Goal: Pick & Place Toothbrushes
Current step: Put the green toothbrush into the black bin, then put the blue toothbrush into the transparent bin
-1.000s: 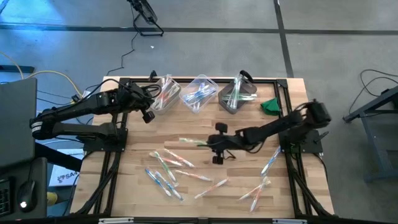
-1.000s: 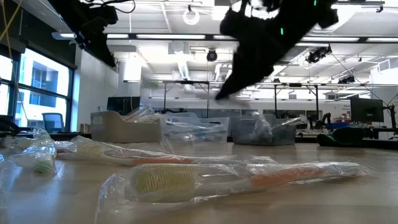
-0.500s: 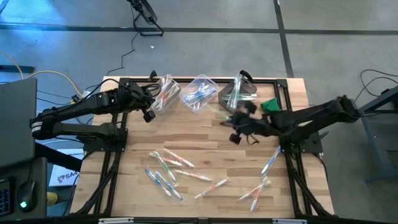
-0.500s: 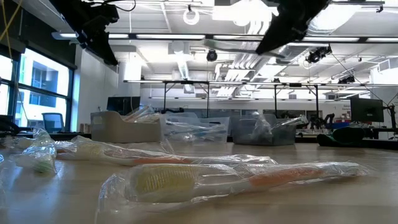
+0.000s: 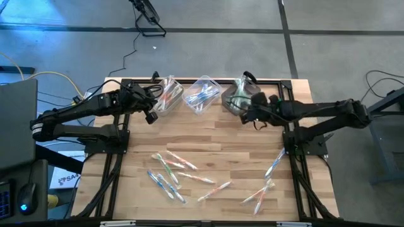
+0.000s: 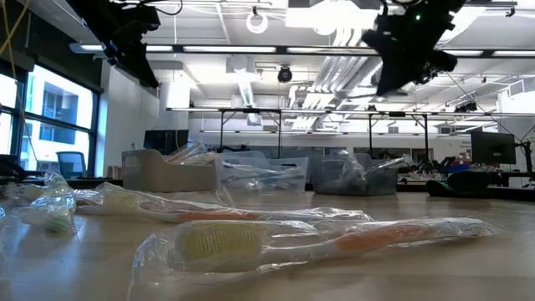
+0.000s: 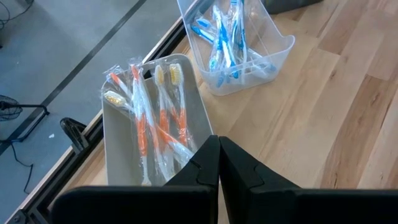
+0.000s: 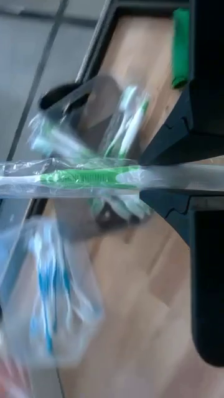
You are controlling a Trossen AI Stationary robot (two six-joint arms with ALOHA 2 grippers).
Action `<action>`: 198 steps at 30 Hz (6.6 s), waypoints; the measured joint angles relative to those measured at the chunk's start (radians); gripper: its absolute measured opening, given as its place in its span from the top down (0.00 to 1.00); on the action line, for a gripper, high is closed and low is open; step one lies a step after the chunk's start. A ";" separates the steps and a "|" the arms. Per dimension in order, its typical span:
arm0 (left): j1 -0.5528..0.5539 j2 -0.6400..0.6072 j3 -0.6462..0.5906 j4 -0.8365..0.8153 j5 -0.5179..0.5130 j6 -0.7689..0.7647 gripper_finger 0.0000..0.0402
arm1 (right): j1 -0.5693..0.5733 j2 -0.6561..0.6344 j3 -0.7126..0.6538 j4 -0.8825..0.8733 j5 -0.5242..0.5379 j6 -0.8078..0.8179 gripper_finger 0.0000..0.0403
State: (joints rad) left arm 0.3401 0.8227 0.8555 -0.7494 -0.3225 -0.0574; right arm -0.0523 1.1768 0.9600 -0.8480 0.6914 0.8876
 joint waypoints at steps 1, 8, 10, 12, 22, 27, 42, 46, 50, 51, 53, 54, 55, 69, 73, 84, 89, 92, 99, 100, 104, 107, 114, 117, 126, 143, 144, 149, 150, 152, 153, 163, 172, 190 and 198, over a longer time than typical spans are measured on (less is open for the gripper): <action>0.000 0.000 0.000 0.000 0.000 0.000 1.00 | -0.014 0.009 0.000 -0.009 0.009 0.023 0.90; 0.000 0.000 0.000 0.000 0.000 0.000 1.00 | -0.082 0.083 0.000 0.072 0.081 0.054 0.90; 0.000 0.000 0.000 0.000 0.000 0.000 1.00 | -0.097 0.105 0.000 0.106 0.087 0.056 0.90; 0.000 0.000 0.000 -0.001 0.000 0.000 1.00 | -0.114 0.124 0.000 0.127 0.084 0.069 0.90; 0.000 0.000 0.000 -0.001 0.000 0.000 1.00 | -0.185 0.207 -0.134 0.457 0.062 0.080 0.90; 0.000 0.000 0.000 -0.001 0.000 0.000 1.00 | -0.212 0.206 -0.259 0.715 0.065 0.077 0.90; 0.000 0.000 0.000 -0.002 0.000 0.000 1.00 | -0.246 0.206 -0.441 1.050 0.094 0.106 0.90; 0.000 0.000 0.000 -0.001 0.000 0.000 1.00 | -0.264 0.206 -0.441 1.047 0.058 0.106 0.90; 0.000 0.000 0.000 -0.001 0.000 0.000 1.00 | -0.283 0.206 -0.441 1.038 0.023 0.117 0.90; 0.000 0.000 0.000 -0.001 0.000 0.000 1.00 | -0.285 0.206 -0.441 1.035 0.021 0.123 0.90; 0.000 0.000 0.000 -0.001 0.000 0.000 1.00 | -0.292 0.206 -0.441 1.032 0.011 0.130 0.90; 0.000 0.000 0.000 -0.002 0.000 0.000 1.00 | -0.296 0.206 -0.441 1.032 0.005 0.130 0.90; 0.000 0.000 0.000 -0.001 0.000 0.000 1.00 | -0.299 0.206 -0.441 1.032 -0.001 0.130 0.90; 0.000 0.000 -0.001 -0.001 0.000 0.000 1.00 | -0.331 0.206 -0.441 0.953 -0.078 0.165 0.90; 0.000 0.000 -0.001 -0.001 0.000 0.000 1.00 | -0.334 0.206 -0.440 0.956 -0.092 0.164 0.82; 0.000 0.000 -0.001 -0.001 0.000 -0.001 1.00 | -0.334 0.206 -0.440 0.999 -0.077 0.109 0.53; 0.000 0.000 -0.001 -0.001 0.000 0.000 1.00 | -0.334 0.191 -0.440 1.095 -0.090 0.038 0.52; 0.000 0.000 -0.001 -0.001 0.000 0.000 1.00 | -0.334 0.178 -0.440 1.122 -0.092 0.000 0.54; 0.000 0.000 -0.001 -0.002 0.000 0.000 1.00 | -0.334 0.173 -0.440 1.167 -0.176 -0.055 0.58; 0.000 0.000 -0.001 -0.002 0.000 0.000 1.00 | -0.334 0.173 -0.440 1.175 -0.202 -0.059 0.59; 0.000 0.000 -0.001 -0.003 0.000 0.000 1.00 | -0.322 0.173 -0.440 1.211 -0.304 -0.104 0.62; 0.000 0.000 -0.001 -0.011 0.000 0.000 1.00 | -0.295 0.172 -0.440 1.240 -0.353 -0.151 0.65; 0.000 0.000 -0.001 -0.008 0.000 -0.024 1.00 | -0.198 0.171 -0.440 1.258 -0.437 -0.264 0.75; 0.000 0.005 -0.001 0.002 0.001 -0.088 1.00 | -0.142 0.171 -0.440 1.257 -0.507 -0.314 0.79; -0.051 -0.001 -0.091 0.197 0.003 -0.068 1.00 | 0.026 0.171 -0.440 1.291 -0.613 -0.363 0.88; -0.164 -0.006 -0.337 0.455 0.161 -0.027 1.00 | 0.283 0.075 -0.440 0.988 -0.424 0.046 0.99; -0.164 -0.006 -0.339 0.455 0.160 -0.026 1.00 | 0.294 0.066 -0.440 0.942 -0.423 0.110 0.99; -0.164 -0.007 -0.339 0.457 0.156 -0.026 1.00 | 0.363 0.037 -0.440 0.728 -0.421 0.370 0.99; -0.164 -0.007 -0.339 0.457 0.156 -0.026 1.00 | 0.380 0.034 -0.437 0.687 -0.421 0.418 0.99; -0.164 -0.007 -0.339 0.456 0.156 -0.026 1.00 | 0.417 0.034 -0.399 0.554 -0.411 0.513 0.99; -0.164 -0.007 -0.339 0.457 0.156 -0.026 1.00 | 0.437 0.035 -0.369 0.470 -0.404 0.554 0.99; -0.164 -0.007 -0.339 0.457 0.155 -0.026 1.00 | 0.563 0.058 -0.146 -0.059 -0.458 0.917 0.99; -0.164 -0.007 -0.339 0.456 0.153 -0.026 1.00 | 0.645 0.096 -0.145 -0.263 -0.691 1.204 0.99; -0.164 -0.007 -0.340 0.457 0.153 -0.022 1.00 | 0.782 0.435 -0.146 -0.263 -0.798 1.273 0.99; -0.164 -0.007 -0.340 0.464 0.153 -0.022 1.00 | 0.781 0.492 -0.145 -0.123 -0.655 1.237 0.99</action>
State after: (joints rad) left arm 0.1761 0.8158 0.5159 -0.2856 -0.1696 -0.0795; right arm 0.7289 1.6684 0.8150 -0.9707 0.0369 2.1248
